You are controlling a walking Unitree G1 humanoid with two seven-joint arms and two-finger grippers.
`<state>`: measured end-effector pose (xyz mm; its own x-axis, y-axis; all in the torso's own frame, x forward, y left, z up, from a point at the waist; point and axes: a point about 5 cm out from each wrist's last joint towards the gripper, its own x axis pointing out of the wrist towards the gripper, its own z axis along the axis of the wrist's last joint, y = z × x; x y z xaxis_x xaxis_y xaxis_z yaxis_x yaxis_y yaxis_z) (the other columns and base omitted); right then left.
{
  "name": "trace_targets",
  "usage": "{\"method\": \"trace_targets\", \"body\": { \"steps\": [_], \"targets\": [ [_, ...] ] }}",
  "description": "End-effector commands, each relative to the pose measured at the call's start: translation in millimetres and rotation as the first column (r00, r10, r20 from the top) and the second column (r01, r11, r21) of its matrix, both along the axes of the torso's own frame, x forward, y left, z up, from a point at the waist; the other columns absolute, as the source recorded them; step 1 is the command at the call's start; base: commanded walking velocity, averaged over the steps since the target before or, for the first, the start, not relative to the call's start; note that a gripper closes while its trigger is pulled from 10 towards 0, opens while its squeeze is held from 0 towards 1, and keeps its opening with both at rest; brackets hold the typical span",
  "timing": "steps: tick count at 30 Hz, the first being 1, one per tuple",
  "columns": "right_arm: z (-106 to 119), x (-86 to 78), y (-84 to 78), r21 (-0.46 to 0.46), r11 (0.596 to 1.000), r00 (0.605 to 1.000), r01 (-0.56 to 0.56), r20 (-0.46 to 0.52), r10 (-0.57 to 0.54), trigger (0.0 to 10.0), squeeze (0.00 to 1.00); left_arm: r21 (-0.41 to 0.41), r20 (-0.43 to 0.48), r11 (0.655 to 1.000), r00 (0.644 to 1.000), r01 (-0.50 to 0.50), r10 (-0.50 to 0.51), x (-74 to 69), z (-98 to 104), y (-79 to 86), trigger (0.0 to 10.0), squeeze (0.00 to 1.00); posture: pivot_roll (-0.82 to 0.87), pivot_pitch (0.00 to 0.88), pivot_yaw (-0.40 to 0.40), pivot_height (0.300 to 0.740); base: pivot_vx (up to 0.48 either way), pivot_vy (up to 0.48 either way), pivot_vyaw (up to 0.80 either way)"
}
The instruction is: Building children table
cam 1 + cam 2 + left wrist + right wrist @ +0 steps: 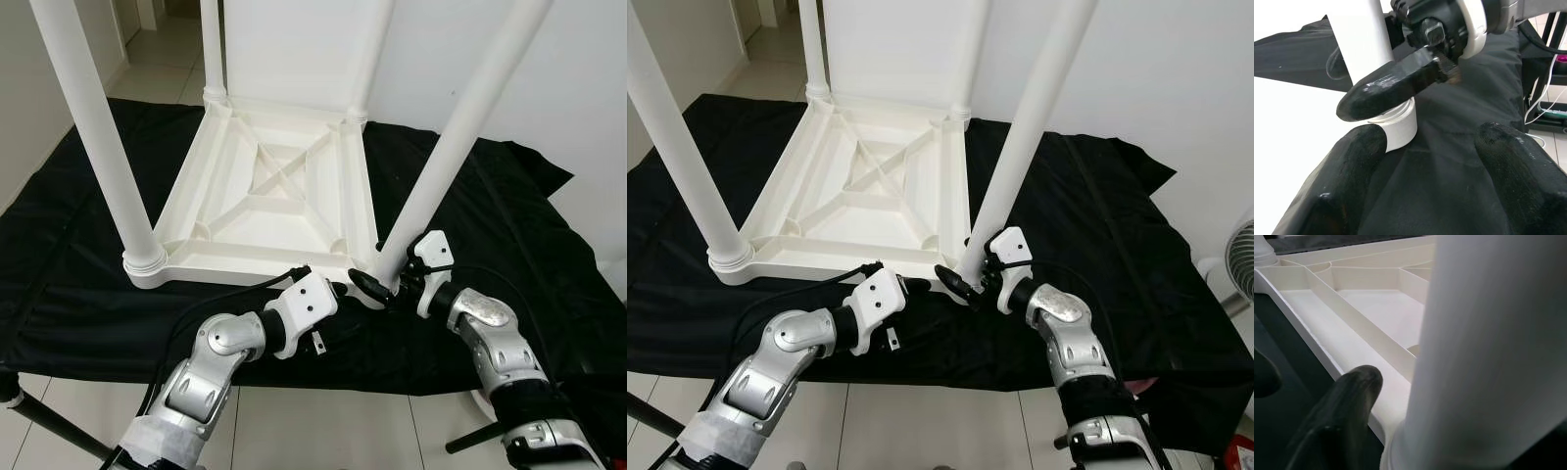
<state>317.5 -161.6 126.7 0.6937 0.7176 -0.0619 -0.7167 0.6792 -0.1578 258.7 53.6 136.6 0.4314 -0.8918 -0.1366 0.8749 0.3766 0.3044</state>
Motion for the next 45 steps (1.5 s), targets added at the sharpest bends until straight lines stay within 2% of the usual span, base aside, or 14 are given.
{"method": "trace_targets", "body": {
  "steps": [1, 12, 13, 19, 24, 28, 32, 34, 36, 38, 39, 40, 42, 45],
  "targets": [
    [-6, 1.1, 1.6, -0.006, 1.000, 1.000, -0.009, -0.020, 0.008, 0.0, 0.00, -0.004, -0.005, 0.999, 0.999, -0.045, 0.045, 1.6, -3, -1.5, 10.0, 0.00, -0.01, 0.000, -0.083, 0.740, 0.000, 0.000, 0.00],
    [-14, -1.8, -4.6, 0.039, 0.999, 0.998, 0.016, -0.059, -0.013, 0.0, 0.00, -0.004, -0.009, 0.999, 0.999, -0.045, 0.045, -0.6, -5, -2.7, 10.0, 0.00, 0.00, 0.000, -0.100, 0.740, 0.000, 0.000, 0.00],
    [-13, -1.2, -5.3, 0.040, 0.997, 0.997, 0.072, -0.039, -0.070, 10.0, 0.00, -0.006, -0.010, 0.999, 0.999, -0.045, 0.045, -1.0, -5, -3.5, 10.0, 0.00, 0.00, 0.000, -0.108, 0.740, 0.000, 0.000, 0.00],
    [-10, 1.9, -6.5, 0.044, 0.976, 0.977, 0.215, -0.017, -0.214, 10.0, 0.00, -0.007, -0.010, 0.999, 0.999, -0.046, 0.046, -2.2, -6, -3.8, 10.0, 0.00, 0.00, 0.000, -0.115, 0.740, 0.000, 0.000, 0.00],
    [-5, -3.0, -1.3, 0.105, 0.939, 0.945, 0.327, -0.017, -0.327, 10.0, 0.00, -0.007, -0.013, 0.999, 0.999, -0.048, 0.048, -3.4, -6, -3.4, 10.0, 0.00, 0.00, 0.000, -0.115, 0.740, 0.000, 0.000, 0.00],
    [-10, -9.0, 3.7, 0.112, 0.833, 0.841, 0.541, -0.054, -0.539, 10.0, 0.00, -0.003, -0.014, 0.999, 0.999, -0.045, 0.045, -3.2, -7, -2.8, 10.0, 0.00, -0.01, 0.000, -0.113, 0.740, 0.000, 0.000, 0.00],
    [-12, -9.6, 7.4, 0.135, 0.785, 0.796, 0.605, -0.091, -0.598, 10.0, 0.00, -0.002, -0.014, 0.999, 0.999, -0.042, 0.042, -2.6, -7, -3.2, 10.0, 0.00, -0.01, 0.000, -0.113, 0.740, 0.000, 0.000, 0.00],
    [-12, -9.3, 11.0, 0.152, 0.728, 0.743, 0.669, -0.110, -0.660, 10.0, 0.00, -0.002, -0.013, 0.999, 0.999, -0.040, 0.040, -2.3, -7, -3.6, 10.0, 0.00, -0.01, 0.000, -0.112, 0.740, 0.000, 0.000, 0.00],
    [-12, -9.3, 11.0, 0.152, 0.728, 0.743, 0.669, -0.110, -0.660, 10.0, 0.00, -0.002, -0.013, 0.999, 0.999, -0.040, 0.040, -2.3, -7, -3.6, 10.0, 0.00, -0.01, 0.000, -0.112, 0.740, 0.000, 0.000, 0.00],
    [-9, -9.0, 16.6, 0.171, 0.656, 0.676, 0.735, -0.112, -0.728, 10.0, 0.00, -0.002, -0.013, 0.999, 0.999, -0.037, 0.037, -2.3, -7, -3.9, 10.0, 0.00, -0.01, 0.000, -0.111, 0.740, 0.000, 0.000, 0.00],
    [-9, -9.0, 16.6, 0.171, 0.656, 0.676, 0.735, -0.112, -0.728, 10.0, 0.00, -0.002, -0.013, 0.999, 0.999, -0.037, 0.037, -2.3, -7, -3.9, 10.0, 0.00, -0.01, 0.000, -0.111, 0.740, 0.000, 0.000, 0.00],
    [-8, -8.9, 19.0, 0.179, 0.623, 0.645, 0.761, -0.117, -0.755, 10.0, 0.00, -0.001, -0.013, 0.999, 0.999, -0.035, 0.035, -2.5, -7, -4.0, 10.0, 0.00, -0.01, 0.000, -0.108, 0.740, 0.000, 0.000, 0.00],
    [-6, -8.8, 22.9, 0.184, 0.607, 0.632, 0.773, -0.128, -0.765, 10.0, 0.00, -0.002, -0.014, 0.999, 0.999, -0.033, 0.033, -3.0, -7, -4.3, 10.0, 0.00, -0.01, 0.000, -0.110, 0.740, 0.000, 0.000, 0.00],
    [1, -9.4, 29.0, 0.211, 0.615, 0.645, 0.760, -0.129, -0.753, 10.0, 0.00, -0.002, -0.016, 1.000, 0.999, -0.030, 0.030, -3.9, -7, -4.6, 10.0, 0.00, -0.01, 0.000, -0.111, 0.740, 0.000, 0.000, 0.00]
  ]
}}
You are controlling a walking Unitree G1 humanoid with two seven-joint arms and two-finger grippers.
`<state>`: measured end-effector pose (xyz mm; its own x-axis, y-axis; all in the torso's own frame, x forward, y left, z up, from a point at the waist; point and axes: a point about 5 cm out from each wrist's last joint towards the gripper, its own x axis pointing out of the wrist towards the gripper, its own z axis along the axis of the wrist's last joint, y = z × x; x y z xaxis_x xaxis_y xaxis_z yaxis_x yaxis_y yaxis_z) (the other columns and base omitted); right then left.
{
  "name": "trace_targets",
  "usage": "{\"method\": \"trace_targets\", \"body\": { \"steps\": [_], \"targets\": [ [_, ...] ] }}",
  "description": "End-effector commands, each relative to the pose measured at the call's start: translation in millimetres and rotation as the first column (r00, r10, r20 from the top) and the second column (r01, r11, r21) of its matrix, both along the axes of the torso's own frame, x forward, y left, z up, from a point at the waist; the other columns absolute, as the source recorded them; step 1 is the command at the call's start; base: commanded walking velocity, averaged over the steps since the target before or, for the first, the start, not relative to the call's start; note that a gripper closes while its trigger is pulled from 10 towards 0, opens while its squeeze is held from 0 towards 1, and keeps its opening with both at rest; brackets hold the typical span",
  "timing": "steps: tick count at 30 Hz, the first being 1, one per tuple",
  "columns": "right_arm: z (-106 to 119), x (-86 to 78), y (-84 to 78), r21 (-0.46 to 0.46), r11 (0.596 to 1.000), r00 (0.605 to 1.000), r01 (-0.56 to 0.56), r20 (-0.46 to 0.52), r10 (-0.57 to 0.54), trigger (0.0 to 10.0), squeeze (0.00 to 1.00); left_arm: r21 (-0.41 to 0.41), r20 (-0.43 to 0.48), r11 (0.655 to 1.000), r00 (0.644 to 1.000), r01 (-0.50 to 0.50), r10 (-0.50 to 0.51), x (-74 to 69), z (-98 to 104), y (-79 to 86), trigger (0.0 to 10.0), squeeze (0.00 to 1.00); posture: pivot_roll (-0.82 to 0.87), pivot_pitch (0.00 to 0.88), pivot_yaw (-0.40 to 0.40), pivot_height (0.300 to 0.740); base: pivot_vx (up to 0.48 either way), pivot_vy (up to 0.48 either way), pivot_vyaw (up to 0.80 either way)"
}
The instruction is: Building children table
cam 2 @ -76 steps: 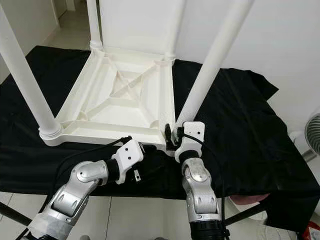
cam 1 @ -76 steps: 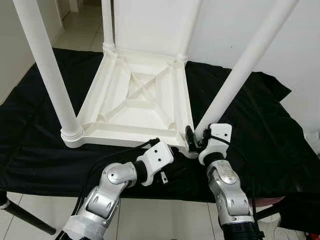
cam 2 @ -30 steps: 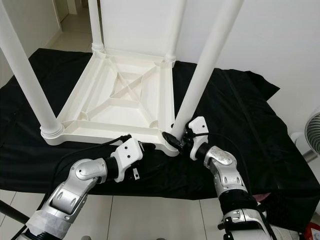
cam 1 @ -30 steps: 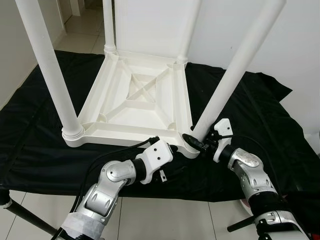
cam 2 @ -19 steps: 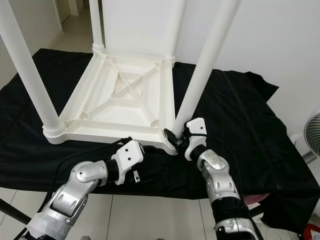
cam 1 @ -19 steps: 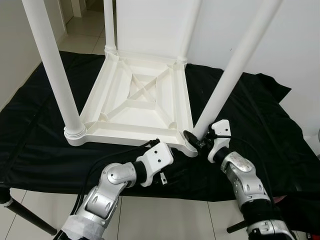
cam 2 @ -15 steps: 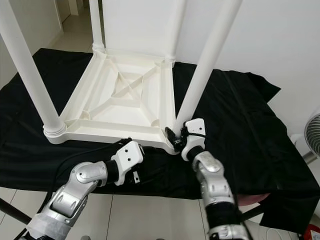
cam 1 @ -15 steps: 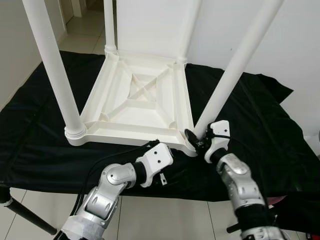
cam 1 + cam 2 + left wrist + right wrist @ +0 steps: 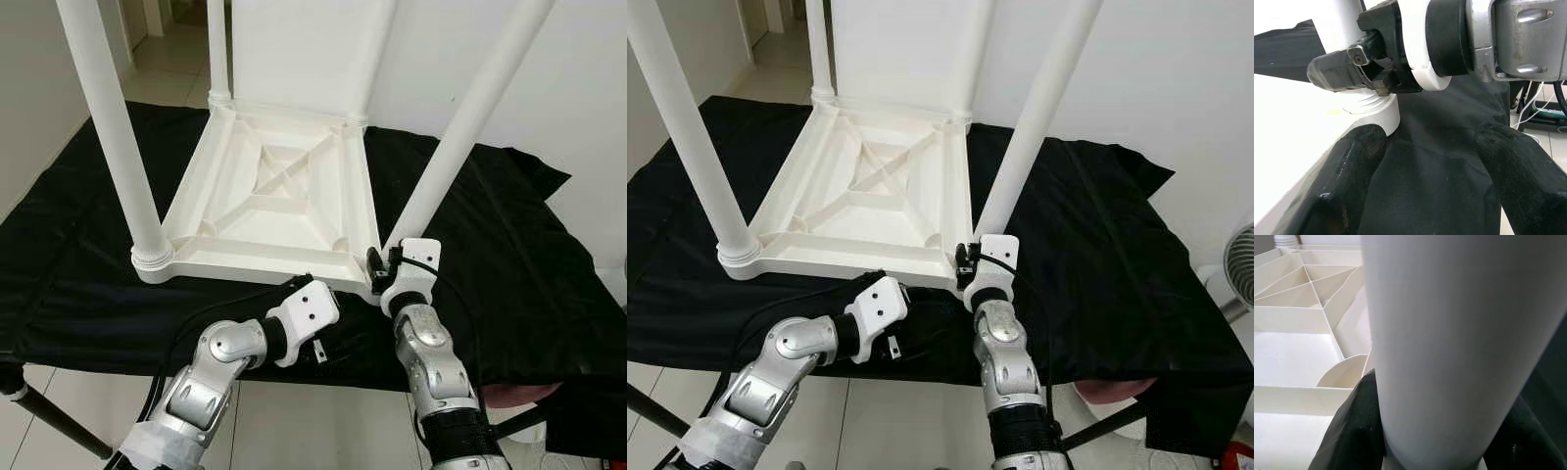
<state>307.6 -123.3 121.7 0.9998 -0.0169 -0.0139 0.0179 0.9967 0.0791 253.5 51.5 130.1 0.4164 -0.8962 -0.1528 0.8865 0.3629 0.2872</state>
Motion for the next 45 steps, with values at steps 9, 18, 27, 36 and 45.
{"method": "trace_targets", "body": {
  "steps": [9, 18, 27, 36, 45],
  "targets": [
    [12, -0.3, -10.9, 0.009, 0.999, 0.998, -0.034, 0.050, 0.034, 10.0, 1.00, -0.010, 0.007, 0.999, 0.999, -0.046, 0.046, 1.8, -1, -3.0, 10.0, 0.00, -0.01, 0.000, -0.112, 0.740, 0.000, 0.000, 0.00],
    [24, -4.1, -32.3, -0.115, 0.904, 0.906, -0.411, 0.053, 0.419, 10.0, 0.00, -0.006, 0.007, 0.999, 0.999, -0.053, 0.053, 2.6, -1, -0.3, 10.0, 0.00, -0.01, 0.000, -0.108, 0.740, 0.000, 0.000, 0.00],
    [22, -2.2, -42.9, -0.190, 0.741, 0.758, -0.644, -0.025, 0.652, 10.0, 0.00, -0.001, 0.007, 0.999, 0.999, -0.049, 0.049, 1.9, 0, 1.0, 10.0, 0.00, -0.01, 0.003, -0.100, 0.740, 0.000, 0.000, 0.00],
    [5, 6.6, -46.3, -0.219, 0.609, 0.643, -0.762, -0.139, 0.754, 10.0, 0.00, -0.003, 0.009, 0.999, 0.999, -0.045, 0.045, 1.5, 2, -0.2, 10.0, 0.00, 0.00, 0.000, -0.088, 0.740, 0.000, 0.000, 0.00],
    [-8, 19.7, -49.4, -0.199, 0.608, 0.639, -0.769, -0.192, 0.745, 0.0, 0.00, 0.002, 0.016, 0.999, 0.999, -0.038, 0.038, 3.8, 4, -0.2, 10.0, 0.00, 0.00, 0.000, -0.079, 0.740, 0.000, 0.000, 0.00]
  ]
}}
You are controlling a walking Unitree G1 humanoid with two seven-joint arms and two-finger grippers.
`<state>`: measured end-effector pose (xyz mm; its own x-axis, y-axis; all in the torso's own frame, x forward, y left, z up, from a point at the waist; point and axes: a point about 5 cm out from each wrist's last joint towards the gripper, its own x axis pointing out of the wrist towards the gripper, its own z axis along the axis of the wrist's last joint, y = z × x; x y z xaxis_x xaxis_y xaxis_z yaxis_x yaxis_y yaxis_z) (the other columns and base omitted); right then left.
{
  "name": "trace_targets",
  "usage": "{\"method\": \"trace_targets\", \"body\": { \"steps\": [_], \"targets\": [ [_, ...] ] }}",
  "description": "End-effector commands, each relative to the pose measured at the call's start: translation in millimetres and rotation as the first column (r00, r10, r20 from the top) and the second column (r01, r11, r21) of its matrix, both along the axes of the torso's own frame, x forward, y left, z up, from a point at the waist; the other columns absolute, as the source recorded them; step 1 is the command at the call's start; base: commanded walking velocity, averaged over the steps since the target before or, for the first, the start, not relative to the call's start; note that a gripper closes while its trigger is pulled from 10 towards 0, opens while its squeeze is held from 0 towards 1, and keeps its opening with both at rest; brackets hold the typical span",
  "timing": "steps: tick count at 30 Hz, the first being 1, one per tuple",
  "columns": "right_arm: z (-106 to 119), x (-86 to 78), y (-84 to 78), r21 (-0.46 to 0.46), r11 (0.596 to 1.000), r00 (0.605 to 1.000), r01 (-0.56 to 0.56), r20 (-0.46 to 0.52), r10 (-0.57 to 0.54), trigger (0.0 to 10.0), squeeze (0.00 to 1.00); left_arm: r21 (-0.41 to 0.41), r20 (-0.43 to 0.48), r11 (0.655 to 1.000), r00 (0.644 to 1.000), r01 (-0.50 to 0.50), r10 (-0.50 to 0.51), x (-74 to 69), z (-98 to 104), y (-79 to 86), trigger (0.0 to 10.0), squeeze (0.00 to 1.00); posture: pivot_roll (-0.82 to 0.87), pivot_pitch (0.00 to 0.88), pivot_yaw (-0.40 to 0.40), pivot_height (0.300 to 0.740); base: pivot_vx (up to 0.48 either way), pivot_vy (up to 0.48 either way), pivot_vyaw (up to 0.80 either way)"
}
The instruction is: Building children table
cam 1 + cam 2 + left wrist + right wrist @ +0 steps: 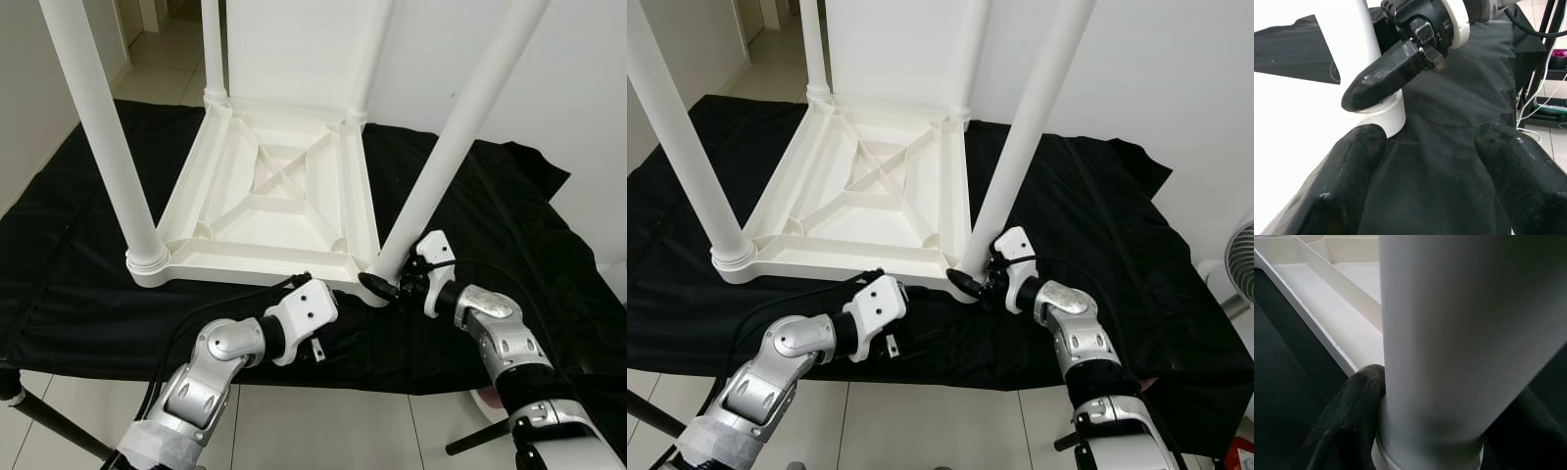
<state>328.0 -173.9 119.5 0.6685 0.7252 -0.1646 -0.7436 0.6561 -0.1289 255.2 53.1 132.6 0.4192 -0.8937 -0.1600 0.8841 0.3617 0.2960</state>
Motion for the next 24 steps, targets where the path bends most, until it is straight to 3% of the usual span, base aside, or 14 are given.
{"method": "trace_targets", "body": {
  "steps": [1, 8, 9, 10, 18, 24],
  "targets": [
    [-6, -0.7, 1.2, -0.026, 1.000, 1.000, -0.016, -0.027, 0.016, 0.0, 0.00, -0.009, 0.010, 0.999, 0.999, -0.036, 0.036, 2.0, 1, -1.8, 10.0, 0.00, 0.00, 0.000, -0.079, 0.740, 0.000, 0.000, 0.00],
    [-7, -1.1, -1.0, 0.001, 1.000, 1.000, -0.020, -0.023, 0.020, 0.0, 0.00, -0.012, 0.008, 0.999, 0.999, -0.035, 0.035, 1.7, 1, -2.9, 10.0, 0.00, -0.01, 0.000, -0.083, 0.740, 0.000, 0.000, 0.00],
    [-7, -2.3, -1.0, 0.002, 1.000, 1.000, -0.009, -0.011, 0.009, 1.3, 0.00, -0.013, 0.007, 0.999, 0.999, -0.035, 0.035, 1.3, 1, -3.5, 10.0, 0.00, -0.01, 0.002, -0.089, 0.740, 0.000, 0.000, 0.00],
    [-6, -2.3, -0.7, 0.014, 1.000, 1.000, 0.009, 0.003, -0.009, 10.0, 0.00, -0.015, 0.007, 0.999, 0.999, -0.034, 0.035, 0.9, 1, -4.0, 10.0, 0.00, -0.01, 0.002, -0.091, 0.740, 0.000, 0.000, 0.00],
    [2, -3.0, 1.3, 0.075, 0.981, 0.980, 0.178, 0.079, -0.184, 10.0, 0.00, -0.021, 0.000, 0.999, 0.999, -0.032, 0.032, -1.5, 0, -5.4, 10.0, 0.00, -0.02, 0.006, -0.096, 0.740, 0.000, 0.000, 0.00],
    [4, -20.0, 19.3, 0.166, 0.911, 0.914, 0.378, 0.092, -0.396, 10.0, 0.00, -0.020, -0.004, 1.000, 1.000, -0.023, 0.023, -2.3, -2, -7.4, 10.0, 0.00, -0.03, 0.004, -0.097, 0.740, 0.000, 0.000, 0.00]
  ]
}}
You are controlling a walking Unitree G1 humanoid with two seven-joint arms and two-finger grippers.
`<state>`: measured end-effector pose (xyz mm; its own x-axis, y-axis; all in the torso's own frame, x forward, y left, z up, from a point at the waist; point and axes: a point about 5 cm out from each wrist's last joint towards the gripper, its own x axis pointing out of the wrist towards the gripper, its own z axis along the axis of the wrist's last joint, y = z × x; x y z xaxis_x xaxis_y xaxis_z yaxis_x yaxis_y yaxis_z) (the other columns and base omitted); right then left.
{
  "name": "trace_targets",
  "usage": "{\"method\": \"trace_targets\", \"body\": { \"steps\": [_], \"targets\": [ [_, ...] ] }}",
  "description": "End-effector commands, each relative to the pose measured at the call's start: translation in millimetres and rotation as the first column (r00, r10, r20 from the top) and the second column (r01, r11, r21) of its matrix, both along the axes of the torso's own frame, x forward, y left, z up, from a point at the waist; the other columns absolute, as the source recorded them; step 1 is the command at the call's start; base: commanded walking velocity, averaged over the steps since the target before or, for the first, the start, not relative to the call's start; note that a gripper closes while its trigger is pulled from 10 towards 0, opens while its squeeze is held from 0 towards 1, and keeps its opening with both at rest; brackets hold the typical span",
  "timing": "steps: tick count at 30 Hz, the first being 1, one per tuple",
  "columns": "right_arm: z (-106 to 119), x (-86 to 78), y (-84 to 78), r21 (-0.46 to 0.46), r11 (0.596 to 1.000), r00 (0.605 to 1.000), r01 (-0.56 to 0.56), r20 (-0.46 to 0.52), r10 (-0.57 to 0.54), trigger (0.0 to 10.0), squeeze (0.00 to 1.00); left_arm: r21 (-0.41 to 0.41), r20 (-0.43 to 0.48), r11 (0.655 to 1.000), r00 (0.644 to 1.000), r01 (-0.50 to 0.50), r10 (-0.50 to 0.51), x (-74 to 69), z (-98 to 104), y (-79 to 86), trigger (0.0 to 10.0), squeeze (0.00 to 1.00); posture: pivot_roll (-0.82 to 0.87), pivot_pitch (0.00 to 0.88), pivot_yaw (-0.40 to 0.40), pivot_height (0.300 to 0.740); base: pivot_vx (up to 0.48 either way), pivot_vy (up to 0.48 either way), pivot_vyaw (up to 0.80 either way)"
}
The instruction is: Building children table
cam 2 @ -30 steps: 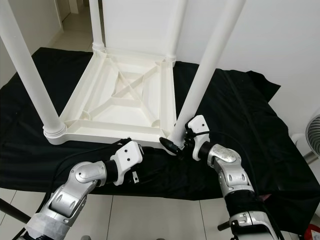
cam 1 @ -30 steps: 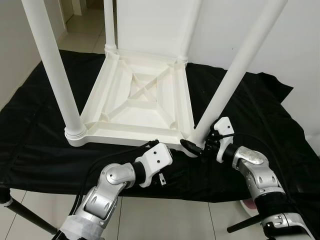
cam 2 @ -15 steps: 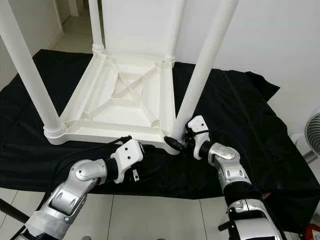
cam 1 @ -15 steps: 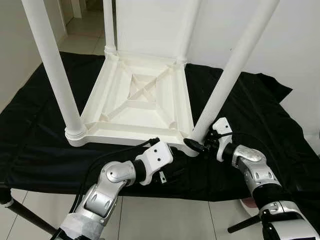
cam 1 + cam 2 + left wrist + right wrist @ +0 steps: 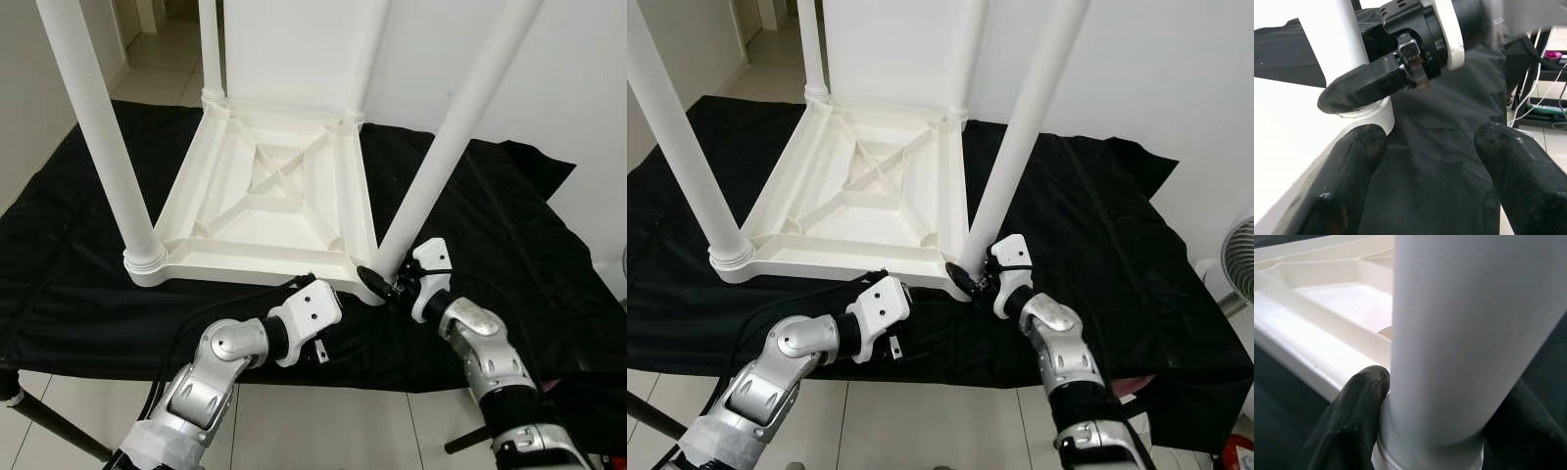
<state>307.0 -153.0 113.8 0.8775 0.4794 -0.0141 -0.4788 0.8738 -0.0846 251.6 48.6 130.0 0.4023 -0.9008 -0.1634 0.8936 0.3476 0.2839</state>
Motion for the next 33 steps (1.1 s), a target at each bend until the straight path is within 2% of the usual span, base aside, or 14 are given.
{"method": "trace_targets", "body": {
  "steps": [1, 3, 4, 5, 8, 12, 15, 20, 21, 27, 30, 31, 32, 33],
  "targets": [
    [9, 1.0, -1.6, 0.015, 0.997, 0.997, 0.071, 0.031, -0.072, 10.0, 0.00, -0.018, 0.008, 0.999, 0.999, -0.039, 0.039, 1.2, 1, -2.9, 10.0, 0.00, -0.03, 0.004, -0.097, 0.740, 0.000, 0.000, 0.00],
    [6, -1.8, 0.6, 0.039, 0.983, 0.984, 0.178, 0.012, -0.179, 10.0, 0.00, -0.018, 0.009, 0.999, 0.999, -0.037, 0.037, 1.0, 1, -3.2, 10.0, 0.00, -0.03, 0.003, -0.101, 0.740, 0.000, 0.000, 0.00],
    [6, -1.8, 0.6, 0.039, 0.983, 0.984, 0.178, 0.012, -0.179, 10.0, 0.00, -0.018, 0.009, 0.999, 0.999, -0.037, 0.037, 1.0, 1, -3.2, 10.0, 0.00, -0.03, 0.003, -0.101, 0.740, 0.000, 0.000, 0.00],
    [4, -3.2, 1.9, 0.055, 0.969, 0.971, 0.239, -0.007, -0.239, 10.0, 0.00, -0.018, 0.010, 0.999, 0.999, -0.036, 0.036, 0.8, 1, -3.3, 10.0, 0.00, -0.03, 0.001, -0.103, 0.740, 0.000, 0.000, 0.00],
    [5, -7.8, 14.0, 0.102, 0.937, 0.942, 0.335, -0.004, -0.336, 10.0, 0.00, -0.017, 0.011, 0.999, 0.999, -0.036, 0.036, 1.1, 1, -2.8, 10.0, 0.00, -0.03, 0.003, -0.105, 0.740, 0.000, 0.000, 0.00],
    [7, -8.0, 24.3, 0.112, 0.925, 0.931, 0.364, -0.004, -0.365, 10.0, 0.00, -0.016, 0.013, 0.999, 0.999, -0.039, 0.039, 1.2, 1, -2.4, 10.0, 0.00, -0.02, 0.007, -0.114, 0.740, 0.000, 0.000, 0.00],
    [15, -14.0, 42.6, 0.152, 0.927, 0.937, 0.344, 0.011, -0.349, 10.0, 0.00, -0.020, 0.010, 0.998, 0.999, -0.052, 0.052, 1.3, 1, -0.9, 10.0, 0.00, -0.02, 0.012, -0.114, 0.740, 0.000, 0.000, 0.00],
    [17, -16.4, 40.9, 0.129, 0.929, 0.936, 0.348, 0.006, -0.352, 10.0, 0.00, -0.021, 0.008, 0.998, 0.999, -0.052, 0.052, 0.7, 1, -1.3, 10.0, 0.00, -0.02, 0.016, -0.115, 0.740, 0.000, 0.000, 0.00],
    [18, -15.8, 36.9, 0.124, 0.932, 0.940, 0.339, 0.001, -0.342, 10.0, 1.00, -0.022, 0.009, 0.998, 0.999, -0.053, 0.053, 1.8, 1, -1.6, 10.0, 0.00, -0.03, 0.018, -0.114, 0.740, 0.000, 0.000, 0.00],
    [21, -14.3, 30.3, 0.109, 0.951, 0.956, 0.290, 0.022, -0.294, 10.0, 1.00, -0.024, 0.013, 0.998, 0.998, -0.057, 0.058, 4.4, 3, -1.5, 10.0, 0.00, -0.03, 0.019, -0.114, 0.740, 0.000, 0.000, 0.00],
    [22, -14.5, 23.1, 0.072, 0.983, 0.984, 0.171, 0.030, -0.173, 10.0, 1.00, -0.024, 0.015, 0.998, 0.998, -0.058, 0.058, 4.3, 3, -1.9, 10.0, 0.00, -0.03, 0.016, -0.114, 0.740, 0.000, 0.000, 0.00],
    [21, -14.5, 19.9, 0.049, 0.991, 0.992, 0.122, 0.031, -0.123, 10.0, 0.00, -0.024, 0.015, 0.998, 0.998, -0.058, 0.059, 4.4, 3, -1.8, 10.0, 0.00, -0.03, 0.015, -0.115, 0.740, 0.000, 0.000, 0.00],
    [20, -14.5, 16.6, 0.032, 0.997, 0.997, 0.075, 0.031, -0.076, 10.0, 0.00, -0.024, 0.016, 0.998, 0.998, -0.060, 0.060, 4.6, 3, -1.6, 10.0, 0.00, -0.03, 0.013, -0.115, 0.740, 0.000, 0.000, 0.00],
    [20, -14.5, 16.6, 0.032, 0.997, 0.997, 0.075, 0.031, -0.076, 10.0, 0.00, -0.024, 0.016, 0.998, 0.998, -0.060, 0.060, 4.6, 3, -1.6, 10.0, 0.00, -0.03, 0.013, -0.115, 0.740, 0.000, 0.000, 0.00]
  ]
}}
